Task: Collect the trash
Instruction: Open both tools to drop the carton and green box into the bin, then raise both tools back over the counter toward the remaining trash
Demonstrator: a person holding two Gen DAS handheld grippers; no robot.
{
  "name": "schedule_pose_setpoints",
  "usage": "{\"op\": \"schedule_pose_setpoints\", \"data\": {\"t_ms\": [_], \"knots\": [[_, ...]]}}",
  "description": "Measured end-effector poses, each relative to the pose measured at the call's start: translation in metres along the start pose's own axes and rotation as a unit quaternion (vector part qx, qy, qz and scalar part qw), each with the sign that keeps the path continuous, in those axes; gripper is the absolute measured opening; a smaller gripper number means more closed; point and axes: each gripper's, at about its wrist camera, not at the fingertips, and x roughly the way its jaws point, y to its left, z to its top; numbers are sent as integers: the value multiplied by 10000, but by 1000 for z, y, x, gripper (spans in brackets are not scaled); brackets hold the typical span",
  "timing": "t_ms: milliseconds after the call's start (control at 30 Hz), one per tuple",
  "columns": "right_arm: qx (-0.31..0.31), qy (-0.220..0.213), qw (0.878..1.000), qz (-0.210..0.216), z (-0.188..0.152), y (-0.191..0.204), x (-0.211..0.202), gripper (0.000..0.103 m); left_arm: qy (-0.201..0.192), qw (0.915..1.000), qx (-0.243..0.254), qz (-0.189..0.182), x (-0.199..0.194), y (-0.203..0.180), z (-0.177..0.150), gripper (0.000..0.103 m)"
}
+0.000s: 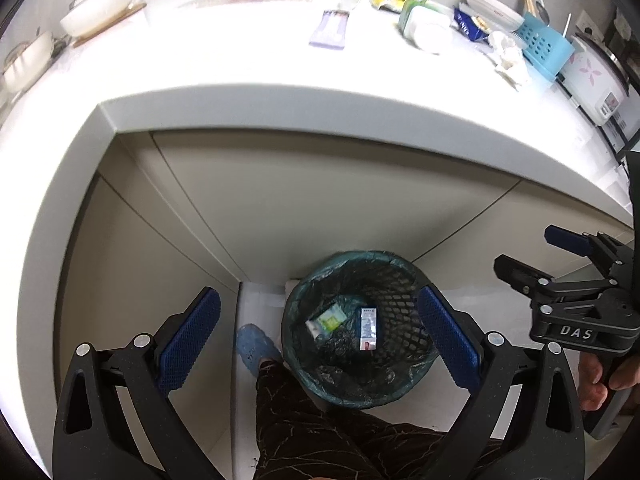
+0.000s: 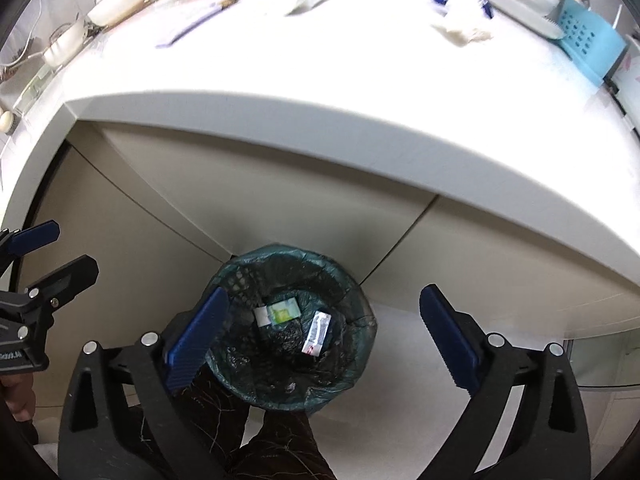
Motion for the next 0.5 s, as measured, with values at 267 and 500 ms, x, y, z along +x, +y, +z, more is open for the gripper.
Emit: {"op": "schedule_pose_setpoints", "data": {"t_ms": [267, 500], "knots": [[53, -214, 9996, -163, 13, -11, -38, 93, -227, 9997, -2, -91, -29, -5, 19, 97], [165, -524, 9982, -223, 29, -20, -78, 93, -456, 9988, 100, -168, -60, -9, 41, 97]]}}
